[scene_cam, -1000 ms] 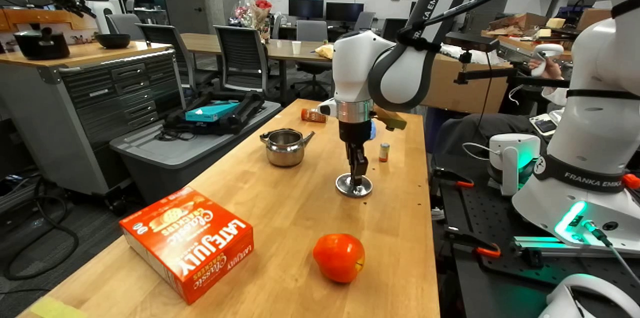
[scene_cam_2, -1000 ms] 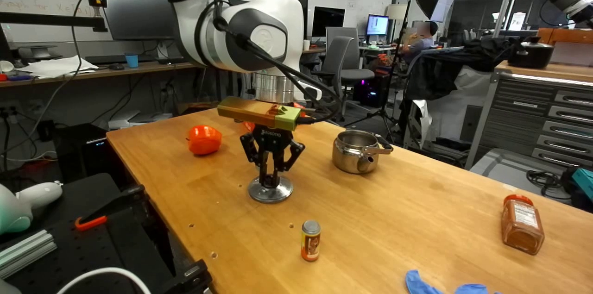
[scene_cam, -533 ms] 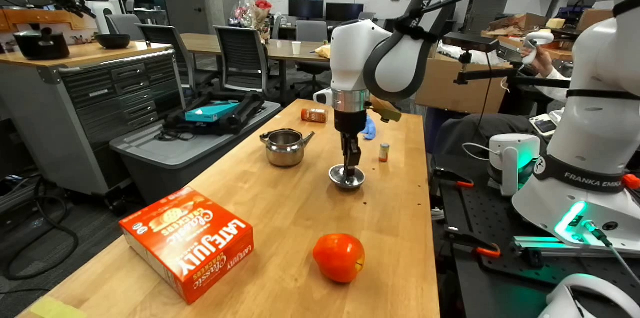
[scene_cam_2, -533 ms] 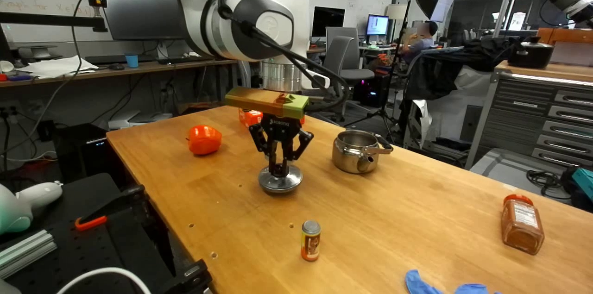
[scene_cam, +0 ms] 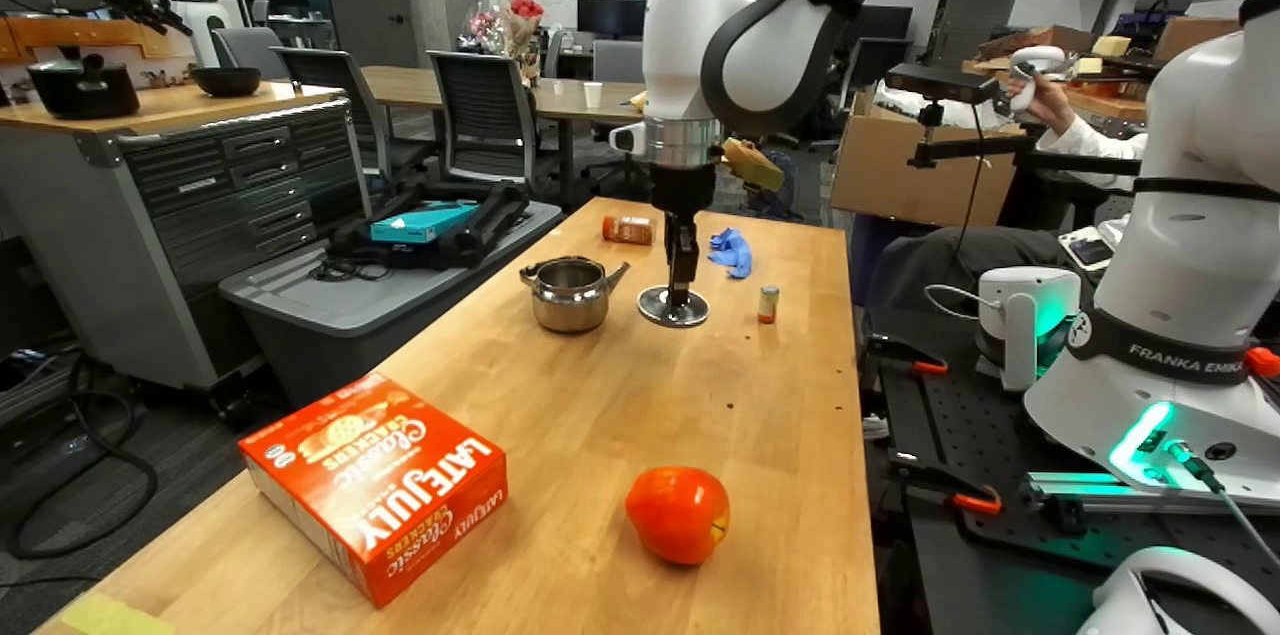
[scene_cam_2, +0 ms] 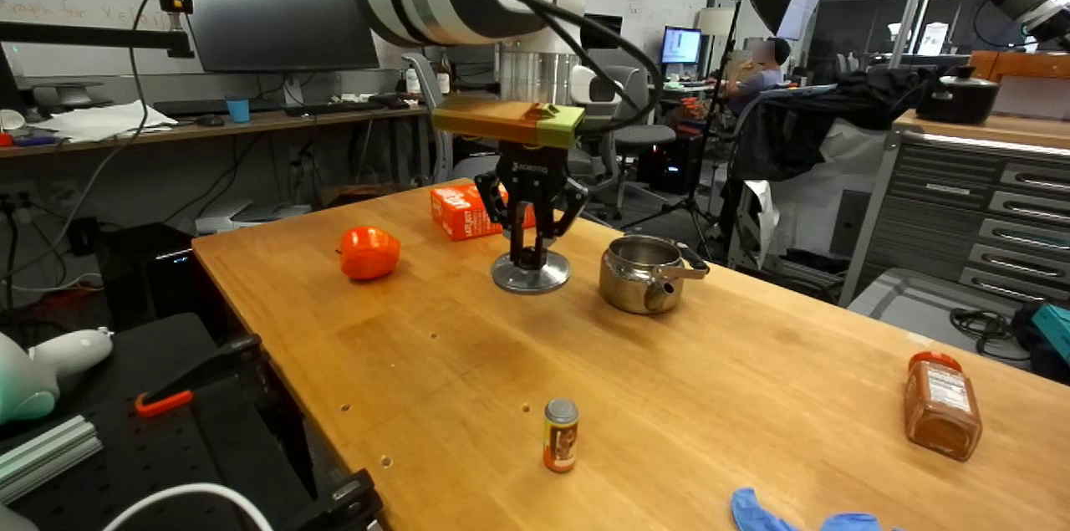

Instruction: Cover the kettle with the lid on the table

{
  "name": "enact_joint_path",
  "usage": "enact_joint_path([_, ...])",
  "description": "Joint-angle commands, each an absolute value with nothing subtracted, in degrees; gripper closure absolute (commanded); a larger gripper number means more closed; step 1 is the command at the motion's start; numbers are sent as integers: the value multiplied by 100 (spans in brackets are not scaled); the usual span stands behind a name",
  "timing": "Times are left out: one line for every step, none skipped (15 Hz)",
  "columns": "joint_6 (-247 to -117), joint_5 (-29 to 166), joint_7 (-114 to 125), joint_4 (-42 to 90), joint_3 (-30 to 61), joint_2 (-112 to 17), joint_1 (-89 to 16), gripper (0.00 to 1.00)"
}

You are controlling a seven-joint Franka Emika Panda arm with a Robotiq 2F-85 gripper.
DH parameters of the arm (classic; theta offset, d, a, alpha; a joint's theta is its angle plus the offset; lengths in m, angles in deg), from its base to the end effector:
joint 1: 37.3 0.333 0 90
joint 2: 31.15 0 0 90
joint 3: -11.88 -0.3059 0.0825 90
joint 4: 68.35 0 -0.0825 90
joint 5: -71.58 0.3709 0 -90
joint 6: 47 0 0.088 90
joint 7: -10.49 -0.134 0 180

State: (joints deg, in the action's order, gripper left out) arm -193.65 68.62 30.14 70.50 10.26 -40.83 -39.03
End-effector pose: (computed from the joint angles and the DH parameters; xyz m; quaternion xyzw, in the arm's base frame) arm 0.4803 -0.0005 0.2106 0.9814 0.1909 -0.0180 0.0085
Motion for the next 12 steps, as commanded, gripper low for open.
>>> enact_joint_path([-18724,6965,2951,6678,1014,-3916,-3904,93])
enact_joint_path([-18499,6968,2842,6449,988,-3918,-3851,93])
enact_joint_path([-18389,6958,2782,6330,990,-3929,-3833,93])
enact_joint_path([-18252,6955,2722,6170,989,-3964,-3813,93])
enact_joint_path([-18140,6941,2658,6026,989,-3995,-3793,93])
enact_joint_path([-18027,6944,2604,5887,987,-4033,-3775,93])
enact_joint_path([-17906,6952,2567,5740,984,-4079,-3761,93])
enact_joint_path([-17803,6958,2531,5597,983,-4128,-3749,93])
enact_joint_path([-17719,6959,2499,5487,982,-4163,-3737,93])
enact_joint_path([-17659,6954,2450,5370,984,-4208,-3728,93])
enact_joint_path([-17576,6934,2395,5228,990,-4278,-3719,93])
enact_joint_path([-17546,6930,2328,5105,997,-4342,-3715,93])
